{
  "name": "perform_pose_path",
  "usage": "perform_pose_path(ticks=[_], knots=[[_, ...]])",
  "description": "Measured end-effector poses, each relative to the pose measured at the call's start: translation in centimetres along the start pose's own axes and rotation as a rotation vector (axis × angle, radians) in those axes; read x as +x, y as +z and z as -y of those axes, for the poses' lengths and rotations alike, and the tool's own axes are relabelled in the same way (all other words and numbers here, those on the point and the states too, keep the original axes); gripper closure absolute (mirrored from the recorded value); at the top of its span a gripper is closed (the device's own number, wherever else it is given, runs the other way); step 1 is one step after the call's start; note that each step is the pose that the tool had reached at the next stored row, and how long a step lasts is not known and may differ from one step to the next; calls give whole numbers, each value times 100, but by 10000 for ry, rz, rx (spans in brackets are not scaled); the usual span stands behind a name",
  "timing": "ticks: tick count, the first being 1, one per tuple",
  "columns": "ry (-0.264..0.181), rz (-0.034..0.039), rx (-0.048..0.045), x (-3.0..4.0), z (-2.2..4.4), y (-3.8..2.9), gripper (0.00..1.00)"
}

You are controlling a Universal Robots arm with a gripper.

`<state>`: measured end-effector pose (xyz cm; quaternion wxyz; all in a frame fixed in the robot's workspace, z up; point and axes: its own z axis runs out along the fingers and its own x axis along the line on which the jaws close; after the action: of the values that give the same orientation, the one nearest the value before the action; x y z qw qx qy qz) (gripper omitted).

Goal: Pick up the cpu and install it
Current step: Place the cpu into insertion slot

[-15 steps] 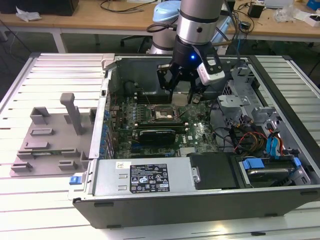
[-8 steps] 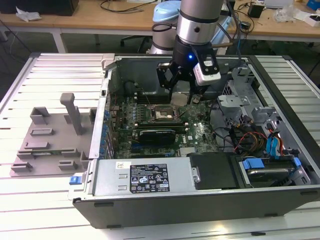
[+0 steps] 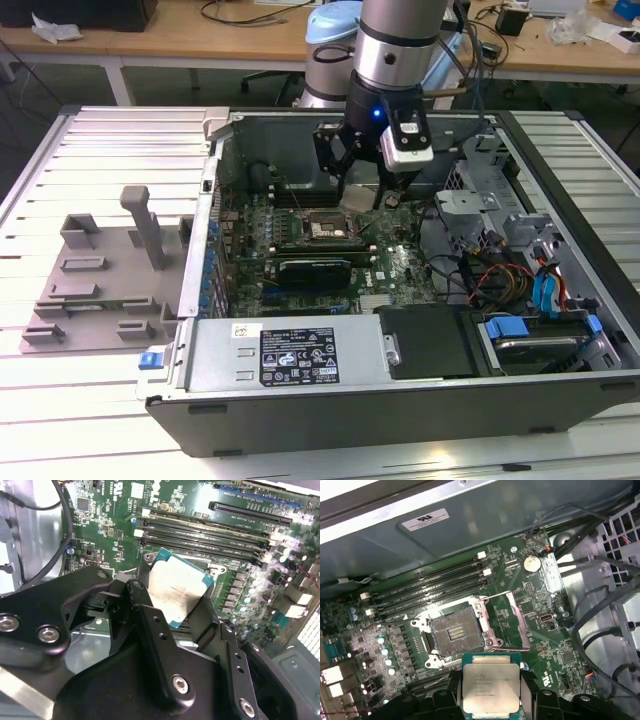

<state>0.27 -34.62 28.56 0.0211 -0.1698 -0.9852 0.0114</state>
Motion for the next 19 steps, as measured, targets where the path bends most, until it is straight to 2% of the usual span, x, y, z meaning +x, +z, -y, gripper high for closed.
perform_pose_path(ticks=[9,19], knots=[[1178,-34,-41,0,0,3,45],[2276,-67,-83,0,0,5,45]])
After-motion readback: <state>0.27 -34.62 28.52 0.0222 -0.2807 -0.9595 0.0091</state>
